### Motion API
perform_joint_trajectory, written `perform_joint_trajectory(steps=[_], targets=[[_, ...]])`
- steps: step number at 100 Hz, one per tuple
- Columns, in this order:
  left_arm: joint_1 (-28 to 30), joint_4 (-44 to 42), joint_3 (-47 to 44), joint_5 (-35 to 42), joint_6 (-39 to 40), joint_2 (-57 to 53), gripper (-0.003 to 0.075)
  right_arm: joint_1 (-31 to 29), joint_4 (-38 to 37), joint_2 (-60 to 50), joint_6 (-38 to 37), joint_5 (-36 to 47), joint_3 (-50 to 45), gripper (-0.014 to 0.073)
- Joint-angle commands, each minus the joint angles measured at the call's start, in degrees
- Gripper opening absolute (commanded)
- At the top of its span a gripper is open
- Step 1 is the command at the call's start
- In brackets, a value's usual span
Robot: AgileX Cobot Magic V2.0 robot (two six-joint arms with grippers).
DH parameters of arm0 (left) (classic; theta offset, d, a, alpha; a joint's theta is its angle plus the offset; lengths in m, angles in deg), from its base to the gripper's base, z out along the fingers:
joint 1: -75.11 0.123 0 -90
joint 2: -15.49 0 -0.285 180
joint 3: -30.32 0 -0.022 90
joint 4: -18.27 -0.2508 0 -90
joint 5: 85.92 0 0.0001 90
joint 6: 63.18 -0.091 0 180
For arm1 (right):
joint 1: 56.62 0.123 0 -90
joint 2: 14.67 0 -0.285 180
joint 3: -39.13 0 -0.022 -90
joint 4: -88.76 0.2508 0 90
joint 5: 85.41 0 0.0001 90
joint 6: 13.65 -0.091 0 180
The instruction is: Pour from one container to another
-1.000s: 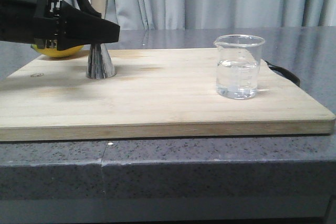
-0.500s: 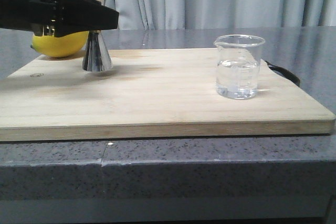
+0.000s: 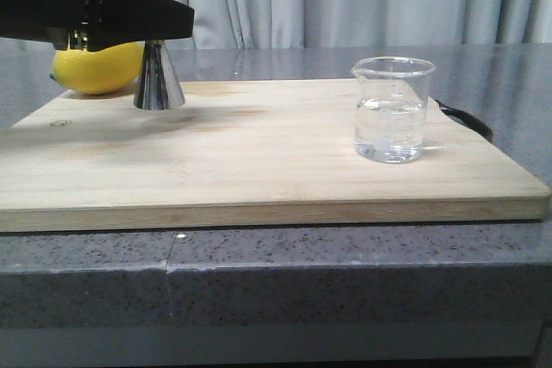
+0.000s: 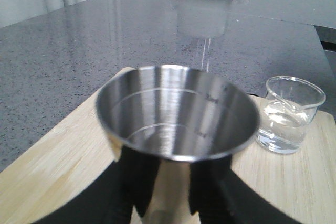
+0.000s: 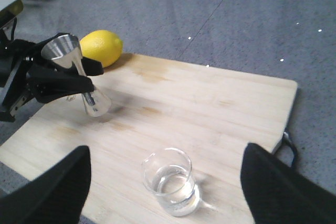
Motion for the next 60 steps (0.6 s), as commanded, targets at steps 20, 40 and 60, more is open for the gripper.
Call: perform_joint_trajectory(steps=[20,40,60], targets=[[-0.3,4.1,1.6,-6.6,0.4,-2.7,0.0227,1.1,-1.7,0.4,0.9,2.2,1.5,0.0529],[-0.3,4.1,1.6,-6.6,0.4,-2.7,0.0227,1.1,-1.7,0.5,0.9,-0.5,1.5,0.0529],[-0.3,4.1,1.6,-6.6,0.4,-2.7,0.0227,1.1,-1.7,0.4,0.9,-2.8,1.5,0.0529]])
